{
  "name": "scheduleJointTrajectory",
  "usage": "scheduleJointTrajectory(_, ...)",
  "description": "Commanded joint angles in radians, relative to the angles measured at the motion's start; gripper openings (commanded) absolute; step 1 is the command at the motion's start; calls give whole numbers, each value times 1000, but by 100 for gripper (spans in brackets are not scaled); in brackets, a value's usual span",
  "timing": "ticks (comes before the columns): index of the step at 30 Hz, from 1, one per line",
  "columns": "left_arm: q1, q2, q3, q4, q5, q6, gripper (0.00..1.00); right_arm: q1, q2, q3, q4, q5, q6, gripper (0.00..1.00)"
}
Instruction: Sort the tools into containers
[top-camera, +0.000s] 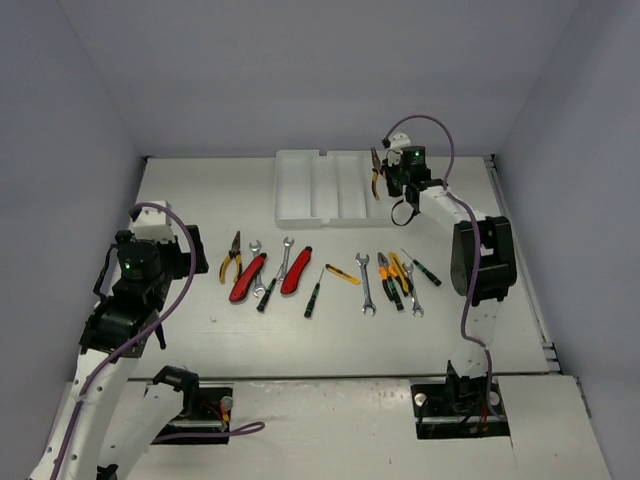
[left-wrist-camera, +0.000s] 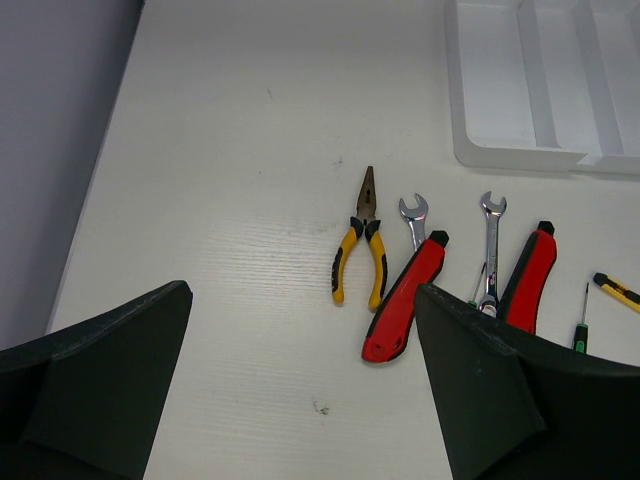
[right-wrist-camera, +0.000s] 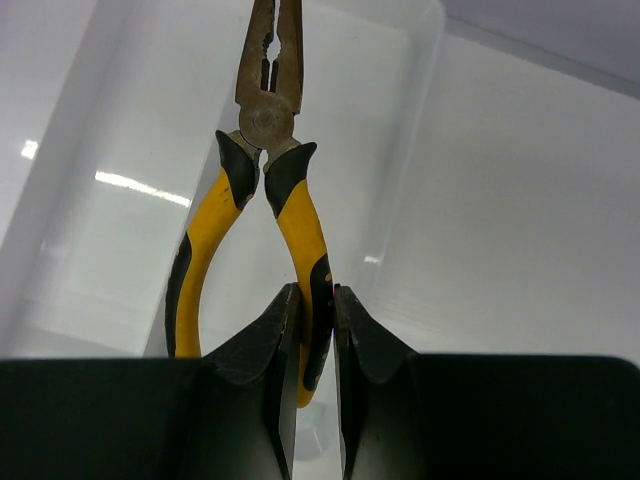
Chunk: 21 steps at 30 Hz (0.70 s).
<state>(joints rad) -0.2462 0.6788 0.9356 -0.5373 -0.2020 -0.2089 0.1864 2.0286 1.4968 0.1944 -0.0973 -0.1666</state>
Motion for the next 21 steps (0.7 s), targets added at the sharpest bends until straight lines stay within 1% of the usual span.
scheduleJointTrajectory(1,10,12,12,59,11,3,91,7,43,97,77,-52,-59,0)
scheduleJointTrajectory(4,10,13,12,60,18,3,91,8,90,136,77,-55,-46,0)
scheduleJointTrajectory(8,10,12,12,59,18,3,91,10,143,167,80,1,-20,0)
scheduleJointTrajectory(10,10,13,12,59,18,5,91,8,157,178,79,18,-9,2)
scheduleJointTrajectory(12,10,11,12,59,19,4,91,8,172,184,78,33,10,11)
scheduleJointTrajectory(16,10,9,12,57,18,5,91,8,167,186,77,48,39,37)
scheduleJointTrajectory(17,10,9,12,57,18,5,91,8,159,182,77,47,42,46)
scheduleJointTrajectory(19,10,8,11,58,17,3,91,8,133,168,77,55,43,53)
scheduleJointTrajectory(21,10,7,11,60,18,3,91,8,91,153,75,65,44,59)
